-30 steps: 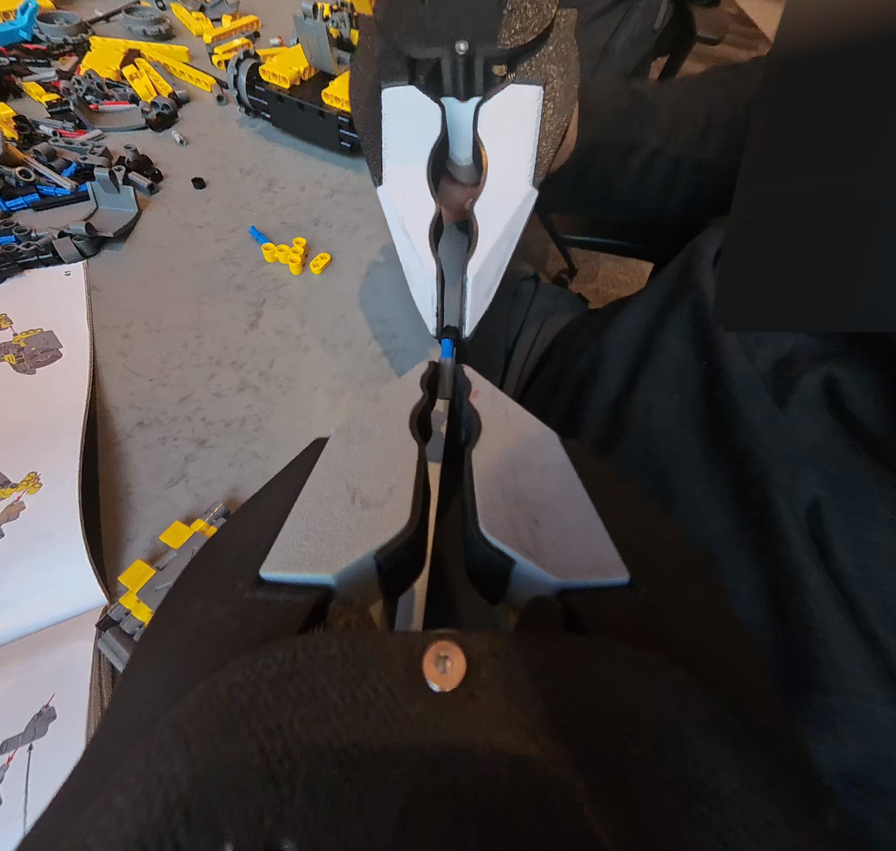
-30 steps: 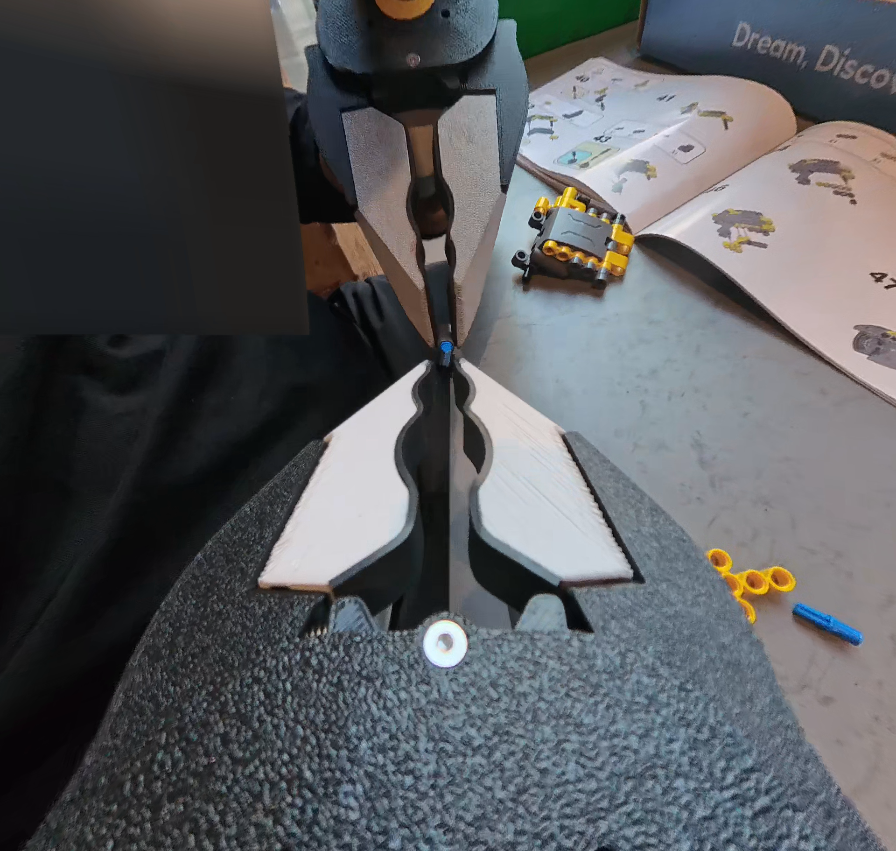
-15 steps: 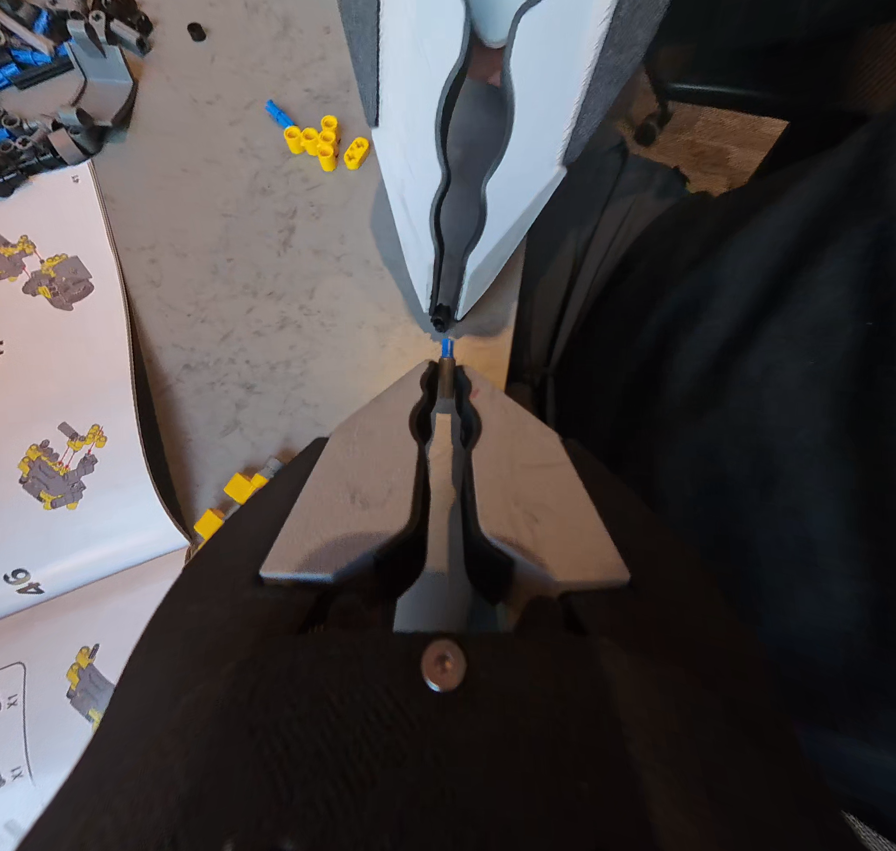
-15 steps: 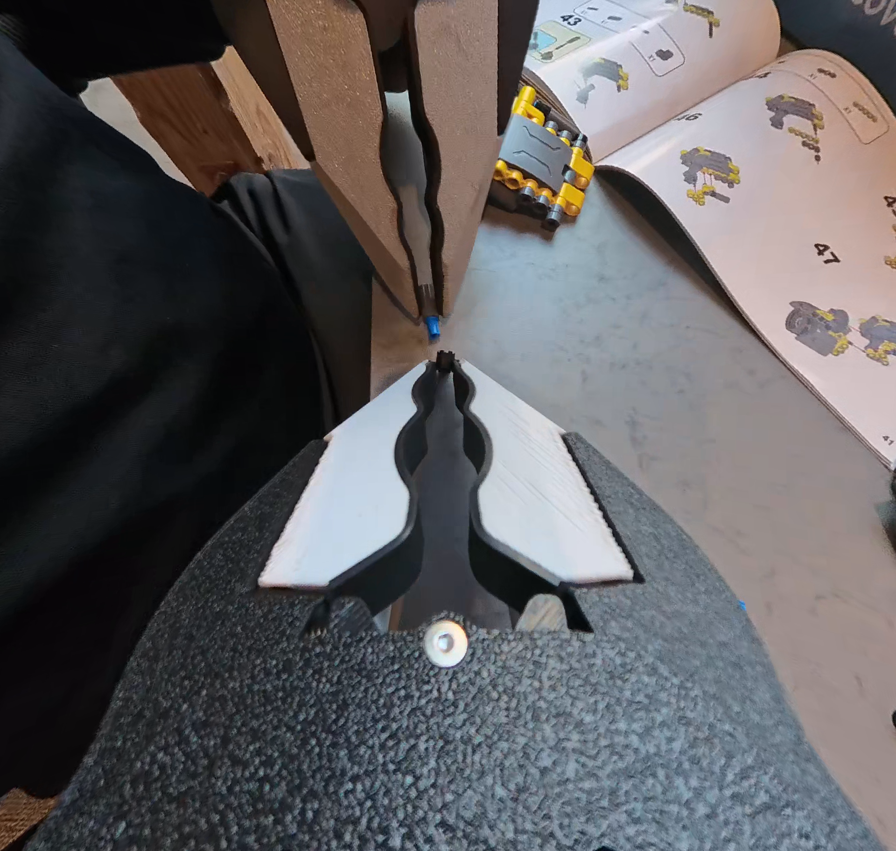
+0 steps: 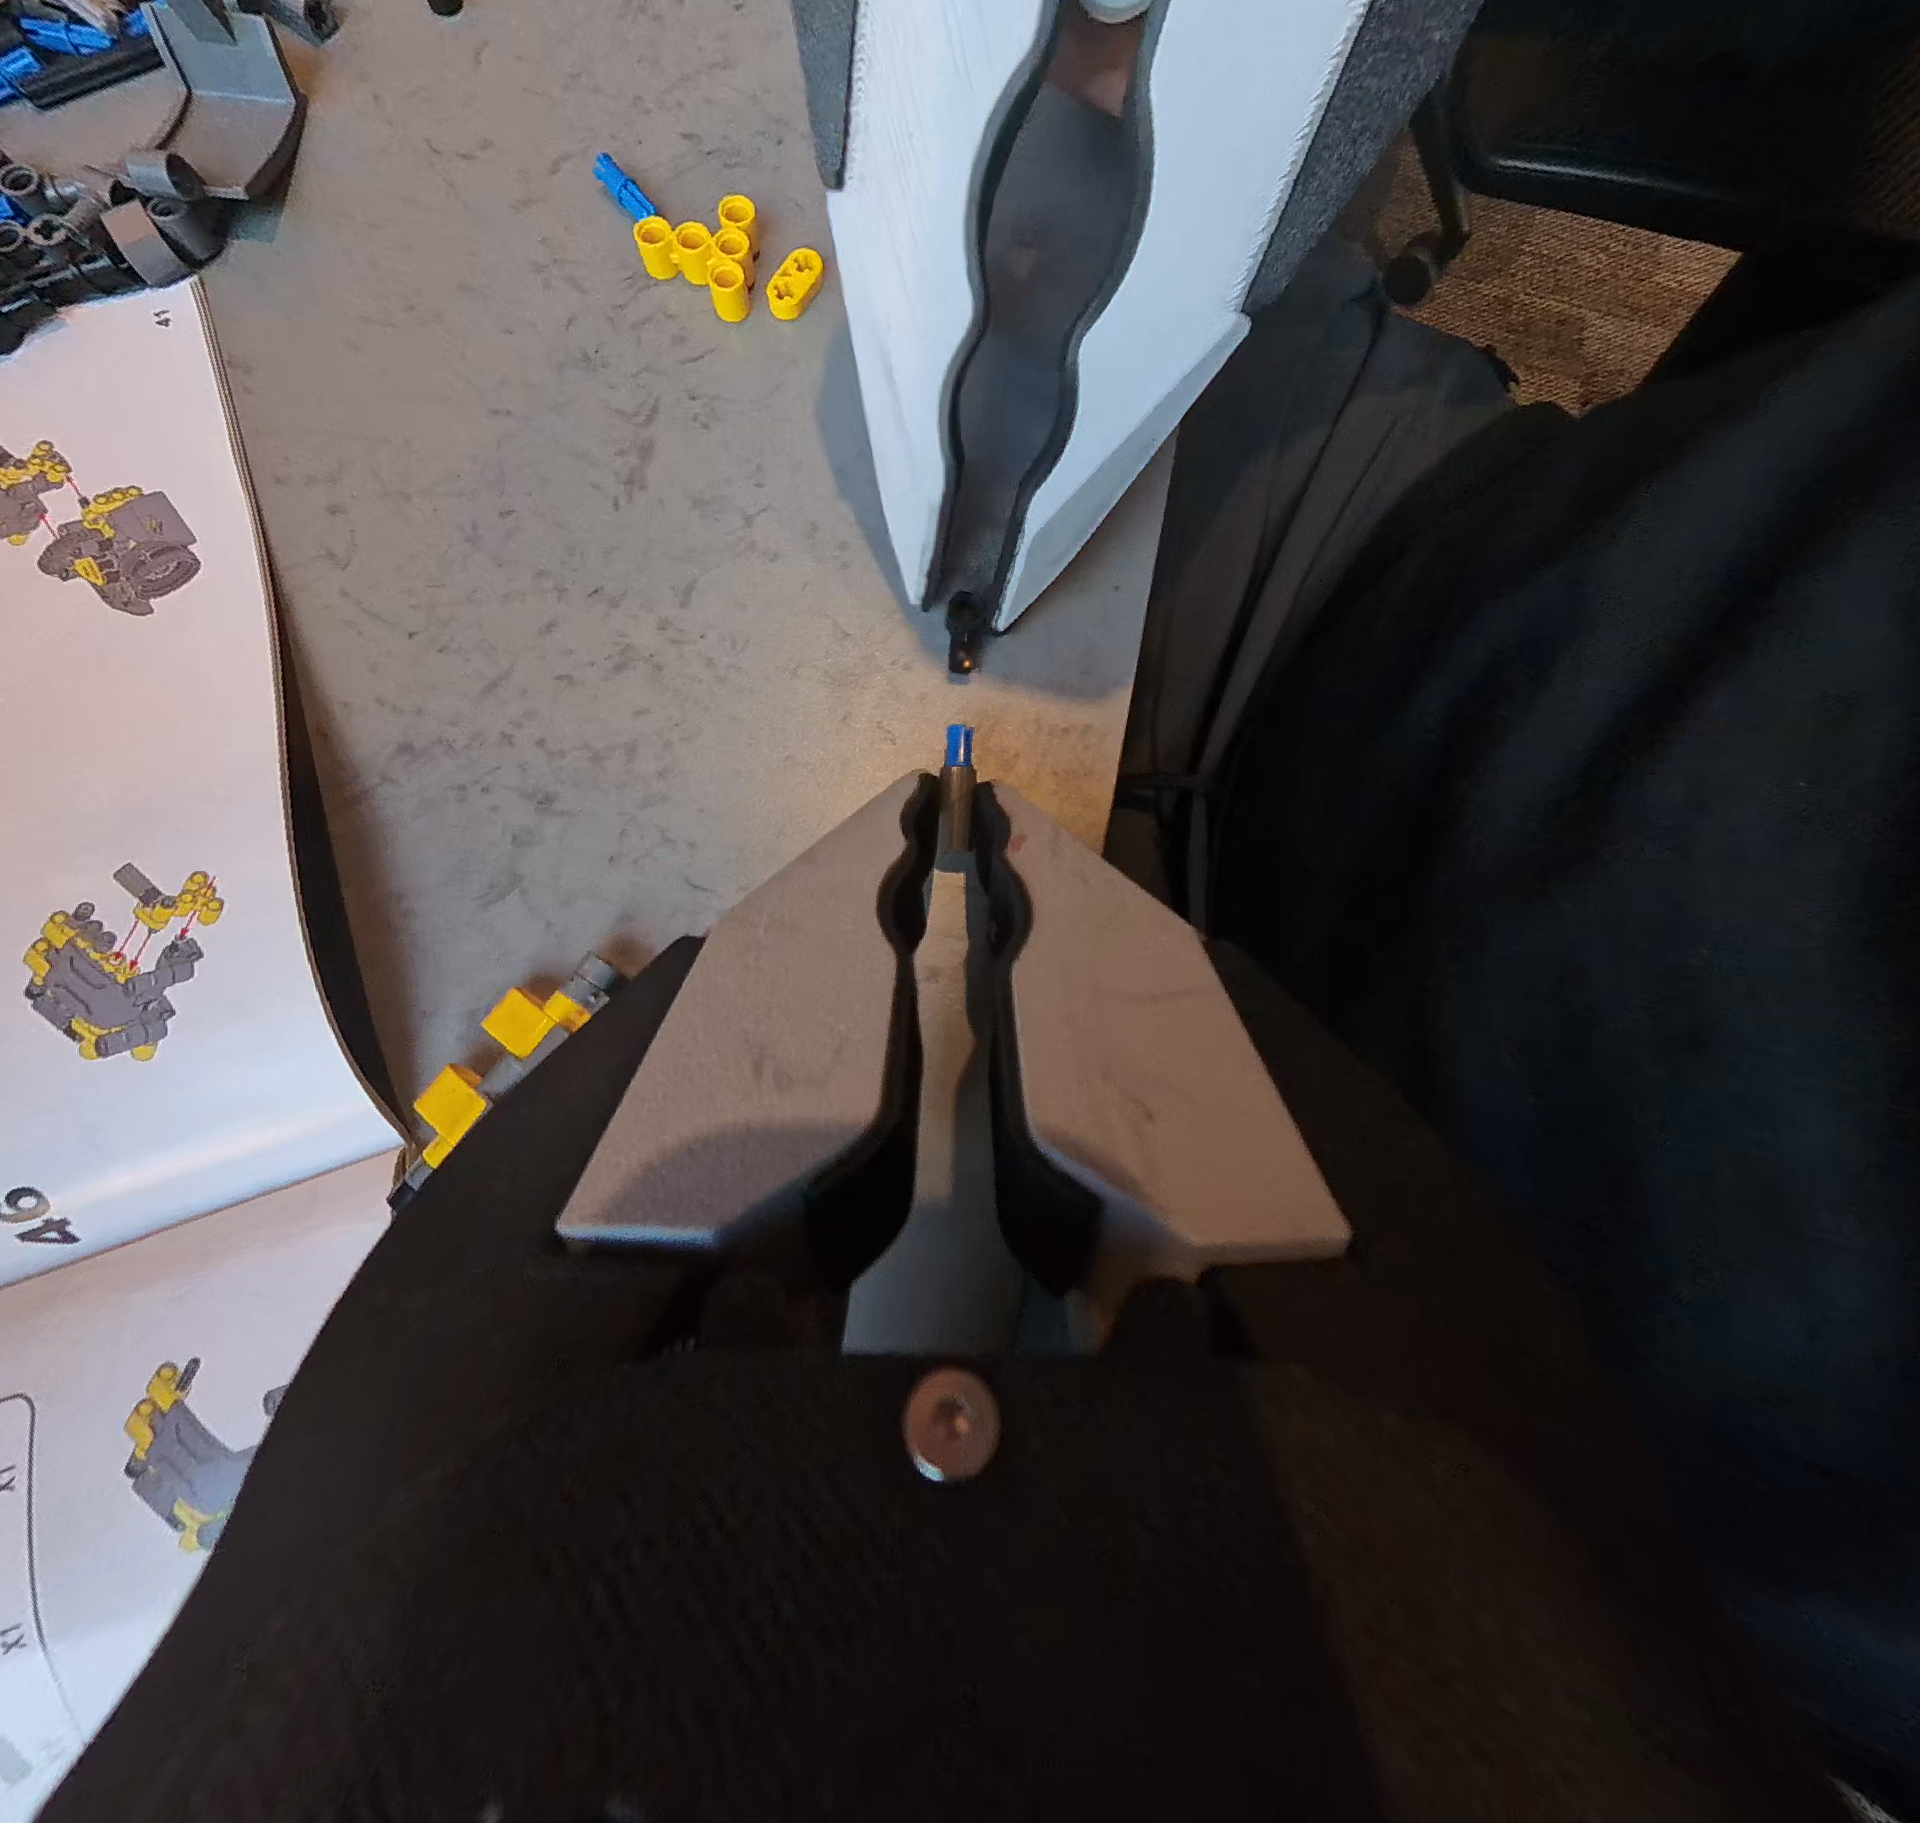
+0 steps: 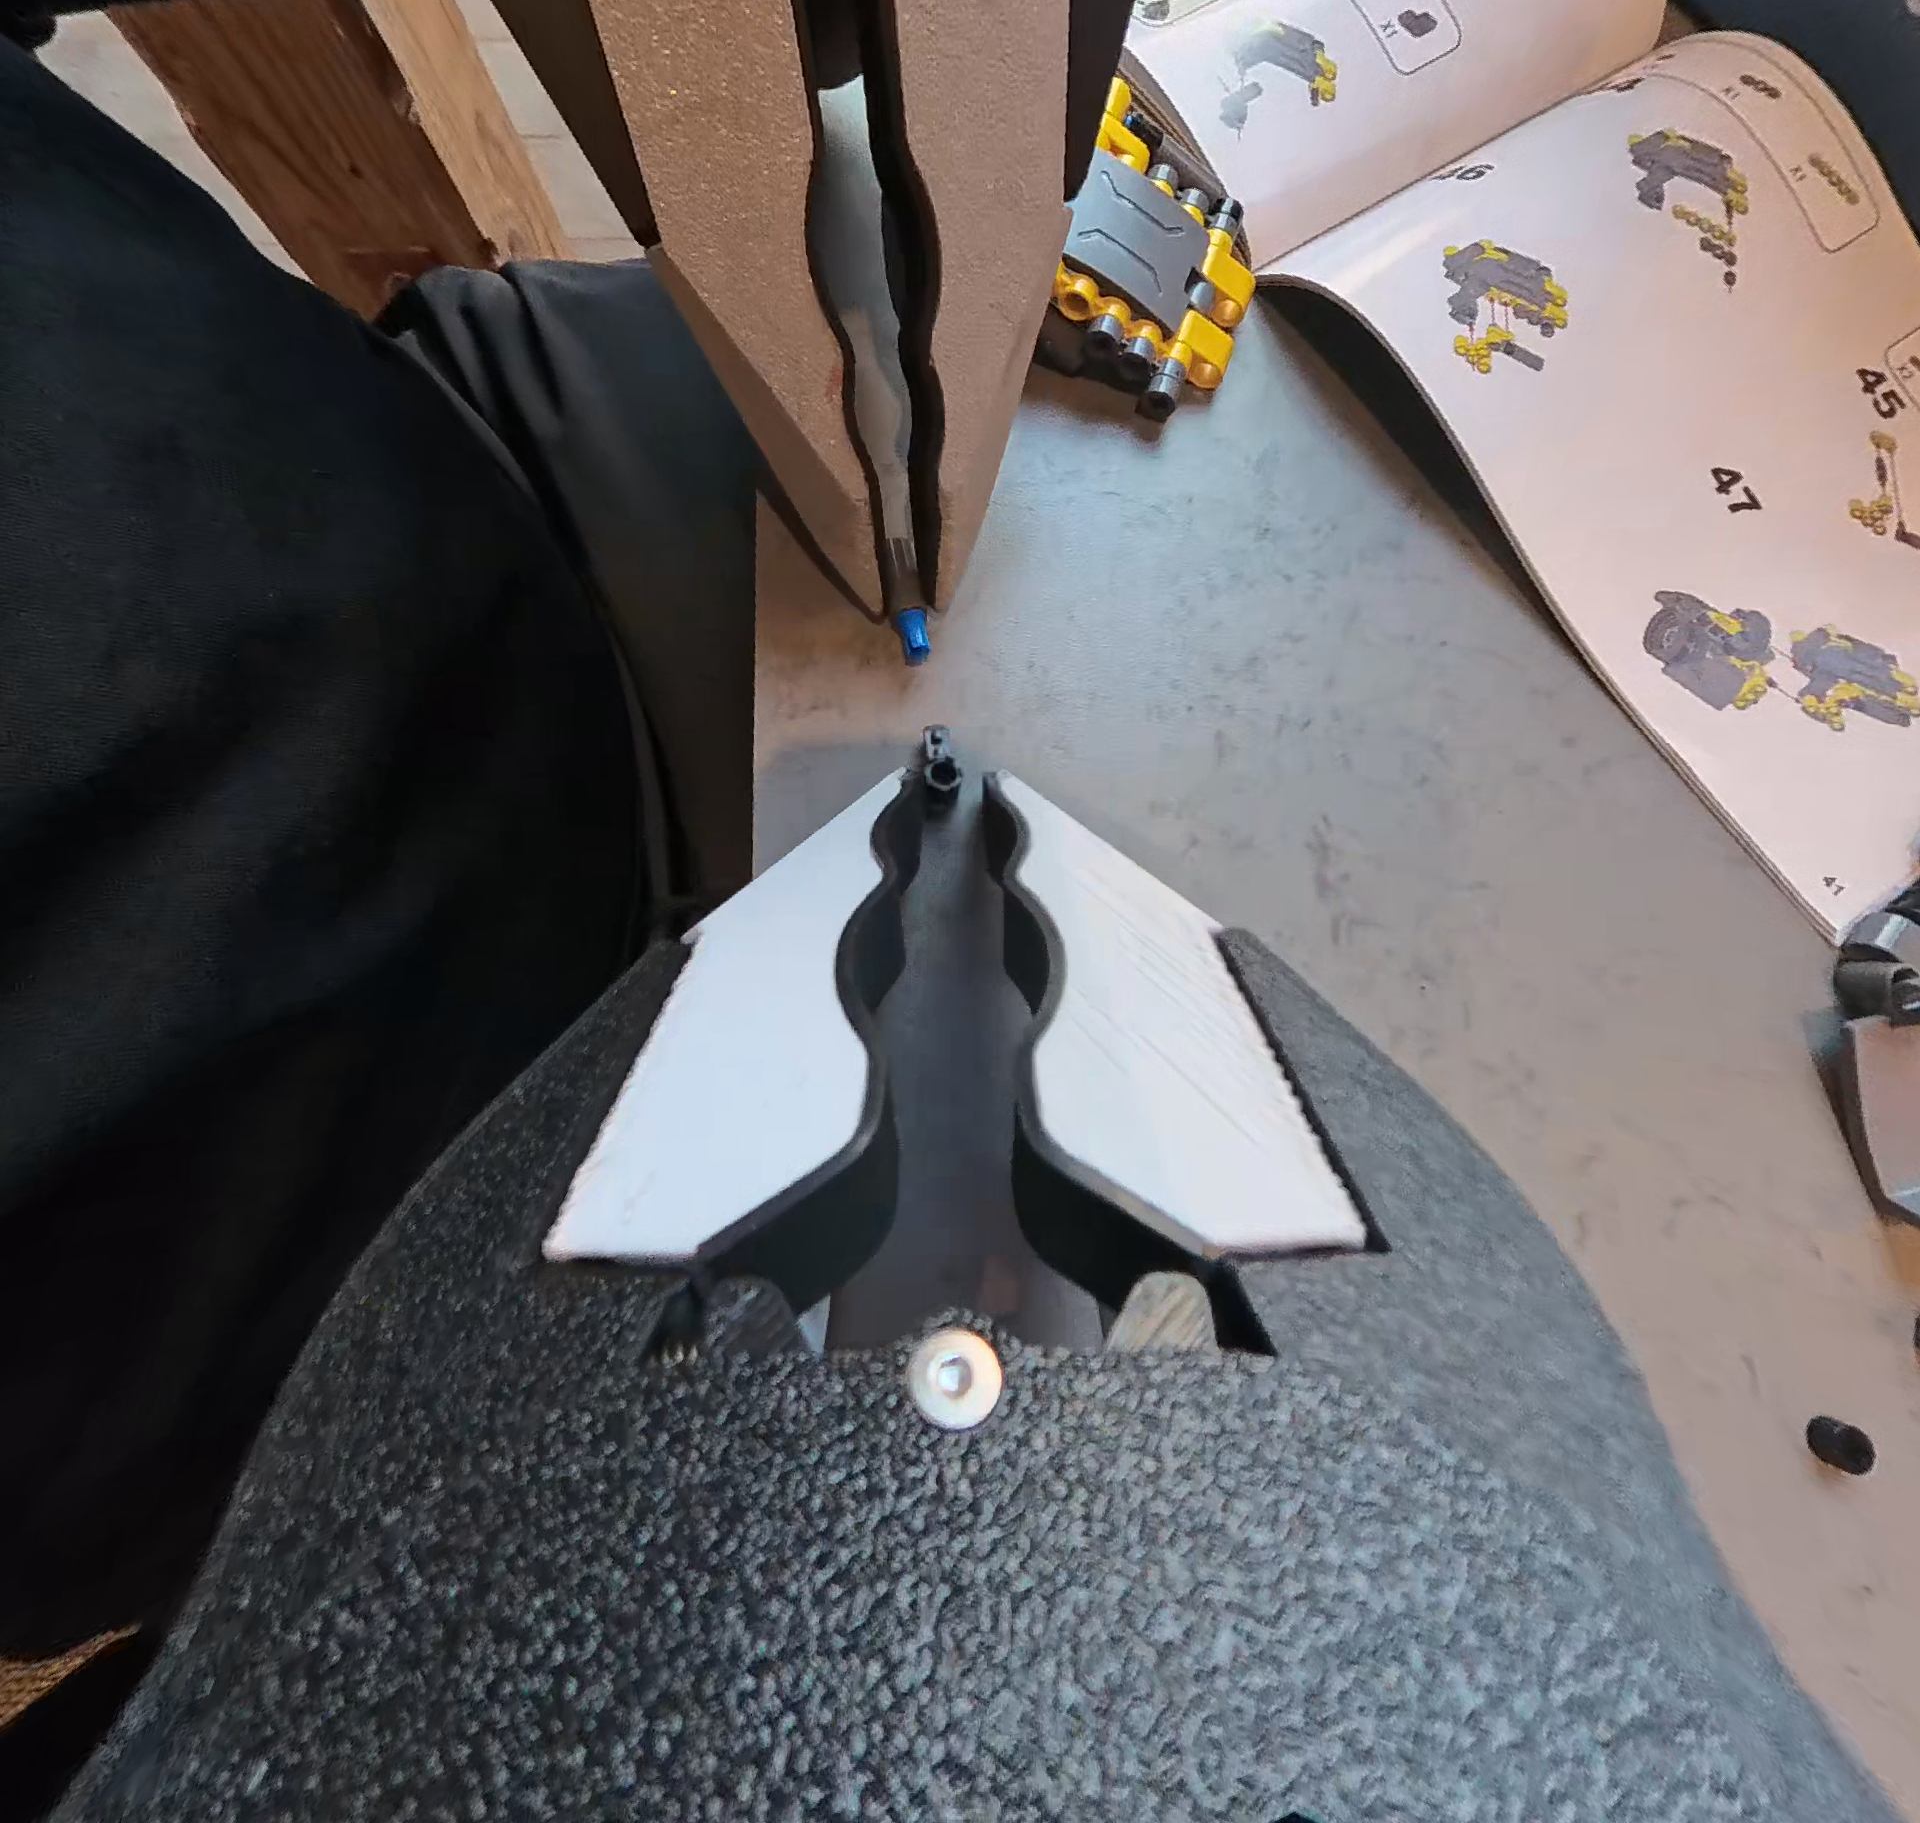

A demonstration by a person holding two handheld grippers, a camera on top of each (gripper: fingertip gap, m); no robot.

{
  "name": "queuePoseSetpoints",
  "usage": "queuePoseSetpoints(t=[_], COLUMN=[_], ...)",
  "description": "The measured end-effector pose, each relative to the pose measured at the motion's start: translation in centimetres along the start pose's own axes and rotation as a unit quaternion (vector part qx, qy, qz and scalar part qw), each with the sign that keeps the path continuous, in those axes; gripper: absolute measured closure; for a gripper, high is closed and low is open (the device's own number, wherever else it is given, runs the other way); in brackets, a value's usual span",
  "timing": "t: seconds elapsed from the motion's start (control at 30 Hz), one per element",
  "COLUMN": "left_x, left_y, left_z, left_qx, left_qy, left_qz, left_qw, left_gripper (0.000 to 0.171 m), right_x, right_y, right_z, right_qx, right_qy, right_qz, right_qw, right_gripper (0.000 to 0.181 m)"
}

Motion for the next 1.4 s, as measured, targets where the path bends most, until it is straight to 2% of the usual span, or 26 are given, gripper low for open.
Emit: queuePoseSetpoints(t=[0.2, 0.37, 0.53, 0.67, 0.73, 0.83, 0.97, 1.13, 1.27, 1.4], left_x=[0.1, 0.5, 2.1, 2.5, 2.5, 2.5, 2.7, 2.6, 2.4, 2.5], left_y=[0.1, 0.3, 1.1, 1.4, 1.3, 1.1, 0.9, 0.5, 0.4, 0.7], left_z=[0.0, 0.1, 1.0, 0.9, 1.1, 1.2, 1.4, 1.1, 0.8, 0.7], left_qx=[0.005, 0.005, -0.024, -0.024, -0.026, -0.028, -0.039, -0.054, -0.053, -0.044], left_qy=[-0.003, -0.005, -0.019, -0.017, -0.018, -0.022, -0.015, 0.052, 0.074, 0.078], left_qz=[0.001, 0.027, 0.123, 0.137, 0.130, 0.120, 0.106, 0.082, 0.070, 0.076], left_qw=[1.000, 1.000, 0.992, 0.990, 0.991, 0.992, 0.993, 0.994, 0.993, 0.993], left_gripper=[0.168, 0.168, 0.168, 0.168, 0.168, 0.168, 0.168, 0.168, 0.168, 0.168], right_x=[-0.1, -0.1, 1.4, 2.4, 2.6, 2.6, 3.0, 3.3, 3.3, 3.3], right_y=[0.3, 1.2, 2.2, 2.8, 3.0, 2.8, 2.1, 1.2, 0.8, 0.7], right_z=[0.1, 0.0, -0.8, -1.2, -1.1, -1.4, -2.5, -3.3, -3.5, -3.5], right_qx=[-0.009, -0.008, 0.016, 0.036, 0.025, 0.004, -0.033, -0.110, -0.135, -0.147], right_qy=[0.008, 0.002, -0.048, -0.085, -0.087, -0.044, 0.062, 0.195, 0.237, 0.229], right_qz=[0.000, 0.024, 0.100, 0.154, 0.159, 0.133, 0.073, -0.004, -0.027, -0.013], right_qw=[1.000, 1.000, 0.994, 0.984, 0.983, 0.990, 0.995, 0.975, 0.962, 0.962], right_gripper=[0.163, 0.163, 0.164, 0.166, 0.166, 0.168, 0.171, 0.175, 0.177, 0.177])
Point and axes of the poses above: each gripper's, where its closed fingertips meet, y back along the fingers, x out of its top, z = x × y across the jaws, the point moved 7 cm from there along y, back along the fingers, and after that the axes turned 9 degrees about z, right-handed, at the moved point
